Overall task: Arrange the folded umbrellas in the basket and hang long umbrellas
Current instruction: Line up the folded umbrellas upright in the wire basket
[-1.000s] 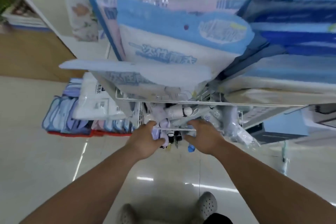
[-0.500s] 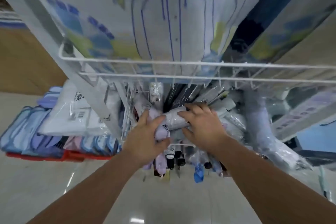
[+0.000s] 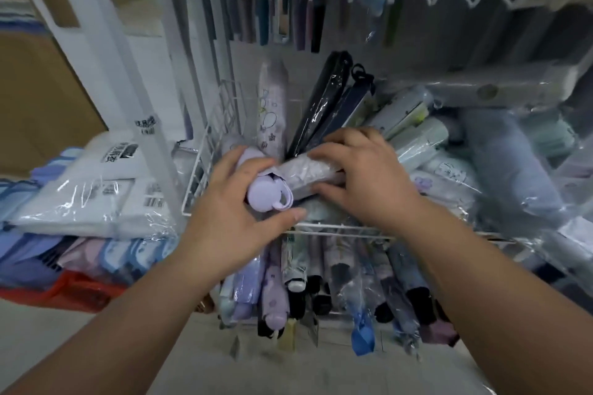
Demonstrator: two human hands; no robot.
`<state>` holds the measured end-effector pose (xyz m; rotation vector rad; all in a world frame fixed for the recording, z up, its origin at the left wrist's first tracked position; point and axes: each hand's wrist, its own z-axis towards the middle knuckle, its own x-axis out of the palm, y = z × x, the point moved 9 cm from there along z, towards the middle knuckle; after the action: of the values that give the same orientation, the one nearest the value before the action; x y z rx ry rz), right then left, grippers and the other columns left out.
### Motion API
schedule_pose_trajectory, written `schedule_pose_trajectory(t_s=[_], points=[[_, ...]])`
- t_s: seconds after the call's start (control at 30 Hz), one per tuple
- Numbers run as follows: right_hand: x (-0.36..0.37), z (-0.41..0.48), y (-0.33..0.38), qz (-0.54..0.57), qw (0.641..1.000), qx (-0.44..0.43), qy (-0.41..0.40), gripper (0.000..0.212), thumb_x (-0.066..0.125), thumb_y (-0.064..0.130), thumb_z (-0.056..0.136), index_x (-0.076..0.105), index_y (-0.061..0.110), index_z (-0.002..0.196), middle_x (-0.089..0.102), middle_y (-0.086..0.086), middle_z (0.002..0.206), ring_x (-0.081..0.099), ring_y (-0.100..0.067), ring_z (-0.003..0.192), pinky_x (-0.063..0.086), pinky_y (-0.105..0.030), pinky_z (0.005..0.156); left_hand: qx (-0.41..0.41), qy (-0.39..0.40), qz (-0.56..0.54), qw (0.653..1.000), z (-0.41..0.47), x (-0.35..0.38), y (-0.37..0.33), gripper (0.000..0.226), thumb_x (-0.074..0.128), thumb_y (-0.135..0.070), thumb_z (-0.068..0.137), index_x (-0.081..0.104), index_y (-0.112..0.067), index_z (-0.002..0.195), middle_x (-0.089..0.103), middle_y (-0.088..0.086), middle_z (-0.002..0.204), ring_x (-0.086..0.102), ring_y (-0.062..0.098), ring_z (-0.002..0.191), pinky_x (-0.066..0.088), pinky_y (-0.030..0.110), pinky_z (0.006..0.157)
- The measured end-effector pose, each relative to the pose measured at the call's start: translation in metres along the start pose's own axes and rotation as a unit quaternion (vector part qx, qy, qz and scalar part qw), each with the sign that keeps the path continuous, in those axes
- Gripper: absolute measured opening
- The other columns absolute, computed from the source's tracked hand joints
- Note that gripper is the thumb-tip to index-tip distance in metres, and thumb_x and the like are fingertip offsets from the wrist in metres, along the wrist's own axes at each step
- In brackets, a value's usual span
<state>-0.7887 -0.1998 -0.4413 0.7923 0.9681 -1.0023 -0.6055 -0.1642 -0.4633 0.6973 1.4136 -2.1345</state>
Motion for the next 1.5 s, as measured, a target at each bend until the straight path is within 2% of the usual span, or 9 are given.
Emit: schedule_pose_trajectory(t_s=[0.2, 0.3, 0.53, 0.7, 0.83, 0.97, 1.07, 1.3, 1.5], points=[[-0.016, 0.020, 0.021, -0.124, 0.988, -0.037, 0.088, 0.058, 0.066, 0.063, 0.076, 0.053, 0.046, 0.131, 0.056, 0.009, 0.128, 0.043, -0.026, 0.127, 0.033, -0.055, 0.106, -0.070, -0.004, -0.091, 0.993, 0.007, -0.014, 0.000, 0.025, 0.065, -0.052, 0.085, 0.067, -0.042, 0.108, 0.038, -0.007, 0.154, 0.026, -0.002, 0.143, 0.019, 0.019, 0.107], [-0.003, 0.025, 0.031, -0.139, 0.977, -0.092, 0.136, 0.060, 0.061, 0.066, 0.080, 0.049, 0.049, 0.136, 0.058, 0.008, 0.122, 0.050, -0.021, 0.122, 0.040, -0.047, 0.102, -0.045, 0.021, -0.025, 0.998, 0.006, -0.006, -0.002, 0.028, 0.071, -0.039, 0.088, 0.064, -0.045, 0.115, 0.032, -0.004, 0.159, 0.026, 0.004, 0.146, 0.018, 0.018, 0.106], [-0.001, 0.021, 0.037, -0.149, 0.975, -0.126, 0.107, 0.059, 0.058, 0.063, 0.087, 0.042, 0.052, 0.142, 0.059, 0.006, 0.119, 0.054, -0.022, 0.116, 0.046, -0.038, 0.091, -0.058, -0.042, -0.085, 0.994, -0.005, -0.008, 0.008, 0.021, 0.076, -0.016, 0.083, 0.072, -0.033, 0.095, 0.035, -0.011, 0.151, 0.031, -0.005, 0.132, 0.012, -0.010, 0.088], [-0.027, 0.009, 0.035, -0.191, 0.970, -0.142, 0.058, 0.056, 0.073, 0.053, 0.079, 0.057, 0.045, 0.133, 0.064, 0.002, 0.104, 0.061, -0.026, 0.101, 0.045, -0.039, 0.080, 0.001, -0.087, -0.076, 0.993, -0.009, -0.022, -0.007, 0.014, 0.081, -0.028, 0.080, 0.069, -0.035, 0.082, 0.044, -0.013, 0.141, 0.038, -0.023, 0.115, 0.016, -0.009, 0.091], [-0.059, -0.005, 0.007, -0.208, 0.972, -0.111, -0.015, 0.054, 0.082, 0.043, 0.071, 0.067, 0.038, 0.123, 0.066, -0.003, 0.094, 0.064, -0.031, 0.088, 0.046, -0.040, 0.074, 0.049, -0.111, -0.064, 0.991, -0.010, -0.027, -0.025, 0.013, 0.078, -0.027, 0.082, 0.068, -0.035, 0.083, 0.042, -0.011, 0.147, 0.035, -0.006, 0.128, 0.016, -0.007, 0.098], [-0.091, -0.027, -0.028, -0.207, 0.975, -0.048, -0.057, 0.053, 0.077, 0.045, 0.079, 0.062, 0.041, 0.129, 0.064, -0.003, 0.098, 0.062, -0.032, 0.092, 0.045, -0.041, 0.074, 0.111, -0.148, -0.071, 0.980, -0.010, -0.024, -0.048, 0.012, 0.077, -0.023, 0.085, 0.067, -0.029, 0.086, 0.039, -0.009, 0.148, 0.033, -0.008, 0.133, 0.019, 0.002, 0.109], [-0.110, -0.044, -0.055, -0.210, 0.976, 0.000, -0.053, 0.052, 0.062, 0.051, 0.087, 0.052, 0.045, 0.137, 0.060, -0.001, 0.102, 0.057, -0.030, 0.098, 0.045, -0.043, 0.078, 0.176, -0.142, -0.066, 0.972, -0.012, -0.010, -0.073, 0.005, 0.072, -0.024, 0.084, 0.068, -0.024, 0.088, 0.038, 0.001, 0.151, 0.033, 0.005, 0.139, 0.022, 0.008, 0.112], [-0.157, -0.080, -0.113, -0.209, 0.976, 0.032, -0.055, 0.055, 0.055, 0.057, 0.085, 0.052, 0.043, 0.137, 0.062, 0.003, 0.110, 0.057, -0.029, 0.104, 0.048, -0.046, 0.082, 0.216, -0.070, -0.091, 0.970, -0.007, 0.041, -0.109, 0.014, 0.064, -0.033, 0.084, 0.069, -0.021, 0.086, 0.033, -0.003, 0.153, 0.023, -0.009, 0.141, 0.021, 0.006, 0.110], [-0.168, -0.109, -0.145, -0.234, 0.965, 0.051, -0.103, 0.046, 0.057, 0.050, 0.089, 0.062, 0.034, 0.132, 0.065, 0.000, 0.110, 0.058, -0.032, 0.101, 0.046, -0.047, 0.085, 0.254, -0.057, -0.071, 0.963, -0.007, 0.063, -0.133, 0.022, 0.059, -0.035, 0.085, 0.070, -0.016, 0.085, 0.034, 0.008, 0.154, 0.035, 0.023, 0.144, 0.040, 0.042, 0.111]])
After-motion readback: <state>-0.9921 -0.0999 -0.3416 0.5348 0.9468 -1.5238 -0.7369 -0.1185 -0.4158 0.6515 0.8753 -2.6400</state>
